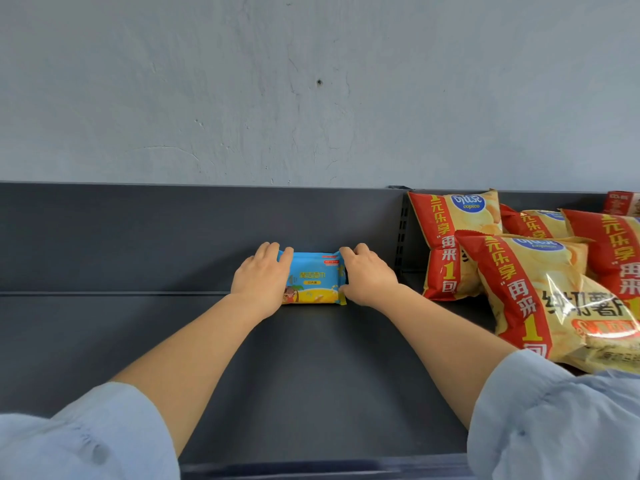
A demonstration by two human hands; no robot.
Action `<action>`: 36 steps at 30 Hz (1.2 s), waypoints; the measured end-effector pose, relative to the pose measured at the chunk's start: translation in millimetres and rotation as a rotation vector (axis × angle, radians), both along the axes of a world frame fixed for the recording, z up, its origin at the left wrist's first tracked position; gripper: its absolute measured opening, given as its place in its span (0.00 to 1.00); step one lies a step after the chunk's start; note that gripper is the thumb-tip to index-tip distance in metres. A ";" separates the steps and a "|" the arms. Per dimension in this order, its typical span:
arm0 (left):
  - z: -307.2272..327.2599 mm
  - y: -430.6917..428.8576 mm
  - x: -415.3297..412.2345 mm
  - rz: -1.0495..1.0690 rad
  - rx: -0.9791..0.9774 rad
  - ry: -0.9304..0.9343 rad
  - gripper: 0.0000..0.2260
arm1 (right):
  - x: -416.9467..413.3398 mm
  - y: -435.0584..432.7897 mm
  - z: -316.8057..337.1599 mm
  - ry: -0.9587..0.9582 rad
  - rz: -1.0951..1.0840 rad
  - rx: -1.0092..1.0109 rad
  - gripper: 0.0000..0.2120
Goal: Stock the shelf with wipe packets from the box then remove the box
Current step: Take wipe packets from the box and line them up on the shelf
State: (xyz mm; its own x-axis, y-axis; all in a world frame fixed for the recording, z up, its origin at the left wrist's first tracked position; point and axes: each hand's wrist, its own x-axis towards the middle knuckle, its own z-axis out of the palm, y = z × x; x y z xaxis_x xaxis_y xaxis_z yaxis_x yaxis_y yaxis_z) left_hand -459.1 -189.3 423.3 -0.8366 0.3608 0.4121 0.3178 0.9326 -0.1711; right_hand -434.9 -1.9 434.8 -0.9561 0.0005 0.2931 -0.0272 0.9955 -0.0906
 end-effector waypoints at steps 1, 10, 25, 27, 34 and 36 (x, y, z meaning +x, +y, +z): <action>1.7 -0.5 4.9 0.009 -0.004 -0.008 0.36 | 4.3 0.3 0.0 -0.005 -0.005 0.010 0.32; 13.1 -5.6 67.7 0.045 -0.063 0.000 0.18 | 64.9 5.0 4.8 0.012 -0.006 0.108 0.29; 20.8 -29.5 215.1 -0.065 -0.028 0.049 0.10 | 229.4 -13.3 15.0 0.036 -0.091 0.122 0.26; 16.7 -33.8 236.4 -0.100 -0.014 0.047 0.12 | 256.2 -18.6 11.2 0.028 -0.115 0.116 0.25; -0.1 -34.9 310.0 -0.202 0.006 0.026 0.10 | 343.5 -22.0 -10.3 -0.009 -0.173 0.122 0.22; -6.9 -30.9 327.8 -0.232 0.017 0.012 0.10 | 364.9 -18.3 -17.7 -0.019 -0.188 0.121 0.21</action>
